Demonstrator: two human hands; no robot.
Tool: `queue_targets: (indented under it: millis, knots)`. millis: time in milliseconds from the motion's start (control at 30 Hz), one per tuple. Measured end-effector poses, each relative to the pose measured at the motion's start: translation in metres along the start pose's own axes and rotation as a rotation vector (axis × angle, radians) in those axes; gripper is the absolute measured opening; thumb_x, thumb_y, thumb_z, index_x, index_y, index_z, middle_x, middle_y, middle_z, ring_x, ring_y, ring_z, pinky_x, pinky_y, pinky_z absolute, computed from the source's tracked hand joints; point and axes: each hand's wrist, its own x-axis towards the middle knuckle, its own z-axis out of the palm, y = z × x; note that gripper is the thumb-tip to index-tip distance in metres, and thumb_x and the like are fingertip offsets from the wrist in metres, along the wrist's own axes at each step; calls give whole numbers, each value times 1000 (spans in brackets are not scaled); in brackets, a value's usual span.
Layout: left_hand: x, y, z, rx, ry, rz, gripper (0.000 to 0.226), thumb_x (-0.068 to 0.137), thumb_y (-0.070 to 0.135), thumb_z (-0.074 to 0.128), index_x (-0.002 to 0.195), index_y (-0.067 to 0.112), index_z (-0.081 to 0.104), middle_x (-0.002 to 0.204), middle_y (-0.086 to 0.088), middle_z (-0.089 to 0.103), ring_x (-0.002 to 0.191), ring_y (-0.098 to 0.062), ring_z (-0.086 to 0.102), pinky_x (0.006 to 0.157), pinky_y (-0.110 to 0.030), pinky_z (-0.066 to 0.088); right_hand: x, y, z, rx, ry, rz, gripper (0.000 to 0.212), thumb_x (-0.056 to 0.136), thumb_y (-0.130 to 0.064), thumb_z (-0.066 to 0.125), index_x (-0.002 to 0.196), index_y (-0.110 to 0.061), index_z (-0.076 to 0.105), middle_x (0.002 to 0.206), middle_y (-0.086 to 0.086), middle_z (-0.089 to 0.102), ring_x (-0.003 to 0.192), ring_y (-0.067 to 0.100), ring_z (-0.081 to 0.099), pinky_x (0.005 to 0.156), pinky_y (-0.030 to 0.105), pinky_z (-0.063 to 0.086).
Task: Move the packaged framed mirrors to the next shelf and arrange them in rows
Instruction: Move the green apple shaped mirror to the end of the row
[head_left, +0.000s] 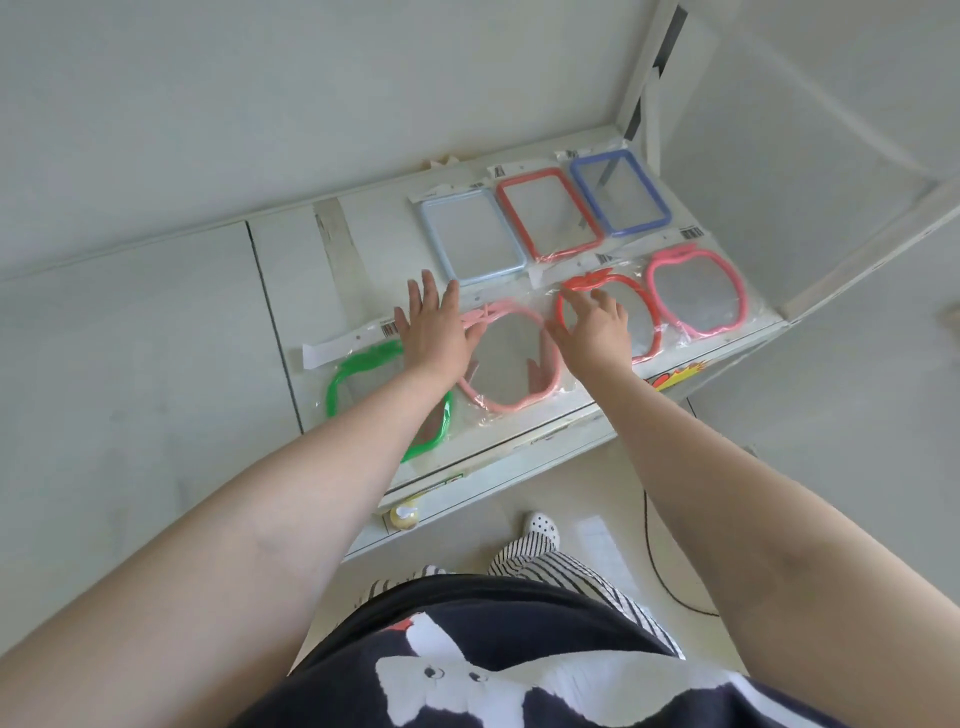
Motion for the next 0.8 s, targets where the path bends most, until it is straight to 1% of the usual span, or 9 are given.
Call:
queue_targets:
  millis: [100,167,233,300,433,600,667,800]
  knots:
    - [31,21,7,-21,-22,-18,67,96,47,43,151,17,21,162,-13,1,150,-33,-1,119,-54,9,39,14,-15,-12,-35,-77,51,92,-33,53,142,-29,46,152,12,35,141,31,26,110,42,31]
    - [51,35,13,-46,-27,-58,63,97,42,45,151,18,22,162,-13,2,150,-33,-1,119,-54,9,67,23,-25,-43,-71,-148,52,92,-31,55,143,-30,45,152,12,34,142,30,25,112,41,28]
    - [70,49,17,-44,-20,-84,61,97,39,44,150,19,24,162,-14,2,150,-34,0,119,-54,9,96,32,-33,-41,-120,-174,53,91,-33,57,143,-31,44,154,8,32,144,27,21,113,40,27]
    - [85,58,19,-26,-9,-99,58,98,38,41,150,19,23,162,-14,3,150,-34,1,118,-54,10,120,41,-36,-76,-175,-198,55,92,-37,56,145,-33,41,157,7,28,147,26,14,115,41,25]
    - [102,64,26,18,-4,-137,52,101,33,32,151,23,21,162,-14,4,150,-36,-1,119,-54,10,156,43,-34,-204,-256,-305,56,95,-44,49,148,-37,31,161,10,15,150,31,4,122,43,10]
    - [115,64,37,24,-7,-185,48,103,32,26,151,28,22,162,-14,3,149,-38,-2,119,-54,9,191,32,-22,-270,-310,-348,54,95,-52,40,147,-45,25,163,6,4,150,33,-4,122,47,5]
    - [119,64,41,21,-11,-207,47,103,33,25,150,31,24,162,-14,3,149,-39,-1,118,-53,9,202,30,-15,-298,-322,-360,51,96,-55,35,146,-48,27,163,6,5,149,34,-4,121,49,4]
    - [120,66,50,24,-31,-229,44,102,37,24,145,34,32,162,-12,4,149,-40,1,118,-51,10,211,34,-1,-328,-331,-369,46,94,-57,33,140,-53,34,158,7,21,148,36,2,121,50,5]
